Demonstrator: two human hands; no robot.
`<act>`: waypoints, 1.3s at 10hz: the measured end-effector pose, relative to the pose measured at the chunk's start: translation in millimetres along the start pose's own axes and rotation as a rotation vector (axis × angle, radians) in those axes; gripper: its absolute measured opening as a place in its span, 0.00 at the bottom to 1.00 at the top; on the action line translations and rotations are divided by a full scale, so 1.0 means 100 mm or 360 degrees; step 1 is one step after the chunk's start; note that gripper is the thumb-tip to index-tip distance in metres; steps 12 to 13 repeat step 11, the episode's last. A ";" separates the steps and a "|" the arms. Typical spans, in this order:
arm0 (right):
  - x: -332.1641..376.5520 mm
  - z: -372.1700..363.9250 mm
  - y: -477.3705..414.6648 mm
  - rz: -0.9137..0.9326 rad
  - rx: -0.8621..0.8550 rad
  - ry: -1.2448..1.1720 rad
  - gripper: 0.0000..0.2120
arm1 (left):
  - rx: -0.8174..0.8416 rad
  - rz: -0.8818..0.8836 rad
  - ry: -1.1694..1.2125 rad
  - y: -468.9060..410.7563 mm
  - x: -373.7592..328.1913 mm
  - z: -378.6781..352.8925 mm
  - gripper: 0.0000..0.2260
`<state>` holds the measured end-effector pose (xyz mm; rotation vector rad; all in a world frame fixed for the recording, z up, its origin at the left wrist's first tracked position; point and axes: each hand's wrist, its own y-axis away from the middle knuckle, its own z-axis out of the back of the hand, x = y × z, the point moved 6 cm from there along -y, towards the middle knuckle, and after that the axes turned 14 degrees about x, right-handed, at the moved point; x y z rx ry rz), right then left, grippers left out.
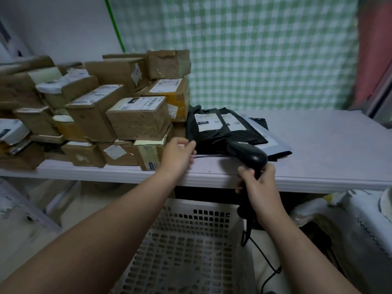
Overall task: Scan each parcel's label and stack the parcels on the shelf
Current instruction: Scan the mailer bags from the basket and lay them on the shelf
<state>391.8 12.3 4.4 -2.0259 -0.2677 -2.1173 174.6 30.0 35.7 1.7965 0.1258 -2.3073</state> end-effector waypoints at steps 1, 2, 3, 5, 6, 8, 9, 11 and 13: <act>0.11 0.15 0.05 0.0158 -0.0146 0.0247 0.07 | 0.0027 -0.0170 -0.0355 0.22 -0.15 -0.02 0.07; 0.23 0.39 -0.04 0.0127 -0.0243 0.0514 0.13 | 0.0100 -0.0264 -0.0621 0.24 -0.31 -0.11 0.04; 0.42 0.78 -0.36 0.0106 -0.0351 0.0650 0.14 | 0.0140 -0.0364 -0.0762 0.16 -0.53 -0.27 0.05; 0.75 1.53 -1.13 0.0132 -0.0494 0.0885 0.17 | 0.0199 -0.0640 -0.1150 -0.30 -0.84 -0.74 0.08; 0.65 1.80 -1.49 -0.0017 -0.0559 0.1108 0.18 | 0.0162 -0.0739 -0.1267 -0.64 -0.90 -0.92 0.10; 0.10 2.18 -2.05 -0.0340 -0.0548 0.1190 0.18 | 0.0156 -0.0780 -0.1402 -1.15 -0.85 -1.13 0.09; -0.13 2.27 -2.12 -0.0527 -0.0550 0.1332 0.19 | 0.0175 -0.0736 -0.1401 -1.26 -0.78 -1.15 0.08; 0.05 2.26 -2.03 -0.0670 -0.0552 0.1950 0.16 | 0.0180 -0.0724 -0.1421 -1.18 -0.81 -1.10 0.10; 0.05 2.26 -2.03 -0.0670 -0.0552 0.1950 0.16 | 0.0180 -0.0724 -0.1421 -1.18 -0.81 -1.10 0.10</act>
